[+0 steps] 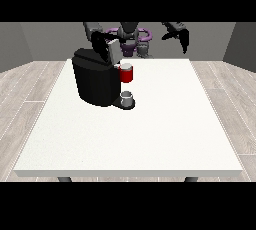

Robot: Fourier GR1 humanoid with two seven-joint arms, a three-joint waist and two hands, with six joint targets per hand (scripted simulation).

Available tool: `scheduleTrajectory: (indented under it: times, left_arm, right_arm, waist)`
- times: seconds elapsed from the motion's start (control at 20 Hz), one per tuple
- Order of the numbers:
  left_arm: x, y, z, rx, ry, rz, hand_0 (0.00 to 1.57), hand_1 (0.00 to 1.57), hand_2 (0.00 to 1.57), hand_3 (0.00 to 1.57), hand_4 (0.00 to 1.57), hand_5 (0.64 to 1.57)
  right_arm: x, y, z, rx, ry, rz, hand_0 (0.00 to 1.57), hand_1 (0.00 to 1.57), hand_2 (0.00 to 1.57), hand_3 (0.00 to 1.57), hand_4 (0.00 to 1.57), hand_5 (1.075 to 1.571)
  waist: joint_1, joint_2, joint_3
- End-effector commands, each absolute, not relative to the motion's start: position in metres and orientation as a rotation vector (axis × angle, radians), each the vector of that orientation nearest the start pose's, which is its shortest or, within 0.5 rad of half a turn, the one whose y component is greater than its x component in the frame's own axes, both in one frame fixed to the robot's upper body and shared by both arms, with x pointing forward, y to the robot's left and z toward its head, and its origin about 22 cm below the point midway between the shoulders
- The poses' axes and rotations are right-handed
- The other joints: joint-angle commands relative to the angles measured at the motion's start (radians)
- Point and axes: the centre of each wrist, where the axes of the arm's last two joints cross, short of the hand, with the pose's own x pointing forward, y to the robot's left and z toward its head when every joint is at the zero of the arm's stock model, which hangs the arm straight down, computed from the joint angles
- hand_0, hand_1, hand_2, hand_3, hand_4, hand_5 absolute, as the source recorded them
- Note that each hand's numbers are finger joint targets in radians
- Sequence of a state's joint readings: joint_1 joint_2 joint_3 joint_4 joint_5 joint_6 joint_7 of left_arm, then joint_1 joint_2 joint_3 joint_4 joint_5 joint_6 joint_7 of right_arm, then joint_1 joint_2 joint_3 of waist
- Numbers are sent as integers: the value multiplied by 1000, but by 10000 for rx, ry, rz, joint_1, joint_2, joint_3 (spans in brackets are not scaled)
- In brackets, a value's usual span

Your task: Insert the coffee pod into the coffee machine and close the lid

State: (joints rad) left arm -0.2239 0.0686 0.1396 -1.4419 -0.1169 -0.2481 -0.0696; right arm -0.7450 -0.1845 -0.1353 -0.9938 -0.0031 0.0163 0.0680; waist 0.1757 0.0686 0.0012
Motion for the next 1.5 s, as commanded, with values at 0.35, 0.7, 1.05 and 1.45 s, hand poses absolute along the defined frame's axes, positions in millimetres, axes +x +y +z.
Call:
scheduleTrajectory:
  times: [0.35, 0.7, 1.05, 1.45]
  left_arm:
    - [289, 250, 13, 64, -16583, -2987, 0, 0, 0, 0, 383, 1571]
    - [306, 253, 35, -498, -17326, -3252, 0, 0, 0, 0, 386, 1571]
    - [320, 262, 62, -603, -18048, -3436, 0, 0, 0, 0, 397, 1571]
    - [317, 254, 49, -1020, -18065, -3347, 0, 0, 0, 0, 365, 1571]
  right_arm:
    - [415, -170, 138, -272, -17032, 3696, 0, 0, 0, 0, 0, 1571]
    - [416, -145, 168, -1221, -17718, 4441, 0, 0, 0, 0, 87, 1571]
    - [427, -128, 203, -1903, -18521, 4741, 0, 0, 0, 0, 241, 1571]
    - [432, -101, 258, -2197, -18678, 5332, 0, 0, 0, 0, 53, 1571]
  waist:
    - [148, -76, -14]
    - [876, 485, -20]
    - [1205, 1169, -14]
    - [1639, 1299, -20]
